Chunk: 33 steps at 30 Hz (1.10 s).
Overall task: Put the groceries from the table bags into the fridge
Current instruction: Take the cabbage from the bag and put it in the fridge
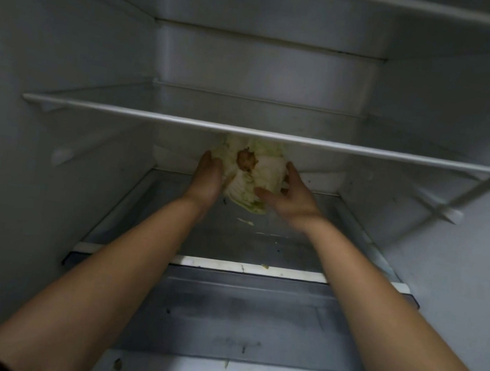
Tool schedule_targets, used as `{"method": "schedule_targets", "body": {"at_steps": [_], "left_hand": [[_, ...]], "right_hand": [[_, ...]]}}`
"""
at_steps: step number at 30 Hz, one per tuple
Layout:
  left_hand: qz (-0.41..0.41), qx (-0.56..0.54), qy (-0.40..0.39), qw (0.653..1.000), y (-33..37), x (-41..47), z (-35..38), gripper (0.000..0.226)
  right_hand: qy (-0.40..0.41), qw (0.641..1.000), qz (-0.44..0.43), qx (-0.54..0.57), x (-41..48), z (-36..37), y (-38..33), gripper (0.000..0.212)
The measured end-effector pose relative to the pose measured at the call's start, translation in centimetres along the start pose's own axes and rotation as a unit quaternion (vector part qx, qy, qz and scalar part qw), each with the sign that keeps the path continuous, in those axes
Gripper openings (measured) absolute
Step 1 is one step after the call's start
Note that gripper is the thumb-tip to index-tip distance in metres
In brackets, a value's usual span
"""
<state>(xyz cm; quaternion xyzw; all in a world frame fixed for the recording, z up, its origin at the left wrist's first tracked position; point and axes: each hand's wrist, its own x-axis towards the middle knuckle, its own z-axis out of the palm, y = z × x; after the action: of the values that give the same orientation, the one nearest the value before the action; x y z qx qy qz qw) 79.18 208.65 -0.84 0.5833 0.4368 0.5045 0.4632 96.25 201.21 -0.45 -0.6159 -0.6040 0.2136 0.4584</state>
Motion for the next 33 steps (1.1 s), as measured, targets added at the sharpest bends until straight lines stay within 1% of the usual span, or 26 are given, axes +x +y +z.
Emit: {"method": "schedule_targets", "body": {"at_steps": [3,4,5,6,7,8,10,12,13,17,19,22,25,28,30,33], "left_hand": [[0.043,0.069,0.010,0.997,1.1,-2.6,-0.1,0.043],[0.063,0.097,0.013,0.993,1.3,-3.5,-0.2,0.045],[0.083,0.117,0.007,0.990,1.6,-4.5,-0.5,0.053],[0.100,0.150,0.001,0.984,1.8,-5.5,-0.9,0.060],[0.109,0.185,-0.001,0.977,2.0,-6.6,-1.4,0.061],[0.113,0.234,0.003,0.966,2.1,-7.8,-1.9,0.059],[0.133,0.335,0.030,0.932,2.4,-11.0,-2.8,0.057],[0.160,0.398,0.060,0.901,2.3,-14.7,-3.4,0.057],[0.164,0.416,0.069,0.892,2.0,-16.5,-3.7,0.057],[0.157,0.470,0.108,0.862,0.9,-24.7,-3.9,0.065],[0.161,0.494,0.129,0.845,0.2,-29.3,-3.7,0.068],[0.171,0.522,0.147,0.823,-1.3,-36.2,-3.9,0.066],[0.171,0.571,0.157,0.787,-2.6,-42.8,-5.1,0.065],[0.155,0.619,0.175,0.750,-2.3,-48.5,-7.6,0.065],[0.165,0.623,0.193,0.740,-1.5,-51.1,-9.4,0.063],[0.183,0.631,0.219,0.721,0.4,-56.0,-13.7,0.058]], "right_hand": [[0.023,0.999,-0.004,-0.046,-2.1,-0.1,-0.8,0.075],[0.029,0.998,-0.012,-0.062,-2.9,-0.2,-1.3,0.072],[0.032,0.995,-0.021,-0.090,-3.8,-0.4,-1.8,0.070],[0.035,0.991,-0.033,-0.128,-4.8,-0.8,-2.4,0.070],[0.035,0.984,-0.042,-0.172,-5.8,-1.2,-2.8,0.072],[0.037,0.975,-0.051,-0.214,-6.8,-1.6,-3.0,0.073],[0.052,0.958,-0.066,-0.274,-9.0,-2.2,-3.1,0.073],[0.067,0.947,-0.078,-0.303,-11.6,-2.4,-2.7,0.069],[0.070,0.943,-0.084,-0.313,-13.1,-2.4,-2.4,0.069],[0.065,0.940,-0.108,-0.316,-19.5,-2.8,-0.5,0.071],[0.079,0.938,-0.131,-0.312,-22.8,-2.9,0.3,0.071],[0.116,0.930,-0.169,-0.306,-27.5,-2.3,1.4,0.071],[0.106,0.927,-0.191,-0.306,-31.7,-0.1,1.7,0.076],[0.077,0.926,-0.224,-0.295,-34.8,2.9,0.3,0.081],[0.077,0.930,-0.236,-0.272,-36.2,4.8,-1.3,0.083],[0.061,0.932,-0.281,-0.218,-39.8,8.5,-5.3,0.085]]}}
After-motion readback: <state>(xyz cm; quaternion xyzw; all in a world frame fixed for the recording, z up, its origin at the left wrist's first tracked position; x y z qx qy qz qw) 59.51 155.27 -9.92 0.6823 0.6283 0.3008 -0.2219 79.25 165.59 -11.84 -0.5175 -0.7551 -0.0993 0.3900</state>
